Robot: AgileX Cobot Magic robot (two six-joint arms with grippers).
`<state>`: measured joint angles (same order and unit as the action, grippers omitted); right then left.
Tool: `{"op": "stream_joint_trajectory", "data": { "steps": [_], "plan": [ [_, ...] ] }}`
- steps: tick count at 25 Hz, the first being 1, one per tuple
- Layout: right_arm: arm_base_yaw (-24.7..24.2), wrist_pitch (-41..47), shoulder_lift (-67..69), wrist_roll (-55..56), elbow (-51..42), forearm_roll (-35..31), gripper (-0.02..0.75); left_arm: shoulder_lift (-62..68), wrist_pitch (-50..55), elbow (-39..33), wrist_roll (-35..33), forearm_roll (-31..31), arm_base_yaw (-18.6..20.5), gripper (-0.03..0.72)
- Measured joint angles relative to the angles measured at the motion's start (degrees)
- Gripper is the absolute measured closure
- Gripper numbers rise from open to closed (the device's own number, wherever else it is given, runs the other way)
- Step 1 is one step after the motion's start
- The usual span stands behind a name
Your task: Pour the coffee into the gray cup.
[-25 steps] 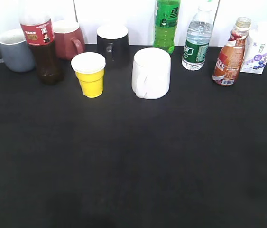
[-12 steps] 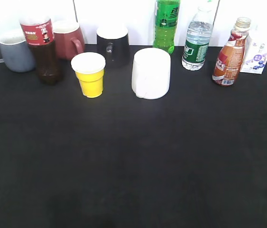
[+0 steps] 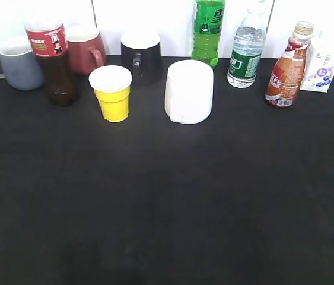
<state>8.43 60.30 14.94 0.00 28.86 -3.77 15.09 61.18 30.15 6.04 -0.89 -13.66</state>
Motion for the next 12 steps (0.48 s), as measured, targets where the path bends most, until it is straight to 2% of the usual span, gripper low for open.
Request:
{"op": "stream_joint_trajectory", "data": {
  "steps": [5,12],
  "plan": [
    [0.0,0.0,0.0,0.0,0.0,0.0,0.147,0.0,0.0,0.0,0.0,0.0,0.0,0.203],
    [0.0,-0.1,-0.7,0.0,0.0,0.0,0.148,-0.3,0.0,0.0,0.0,0.0,0.5,0.332]
  ]
}}
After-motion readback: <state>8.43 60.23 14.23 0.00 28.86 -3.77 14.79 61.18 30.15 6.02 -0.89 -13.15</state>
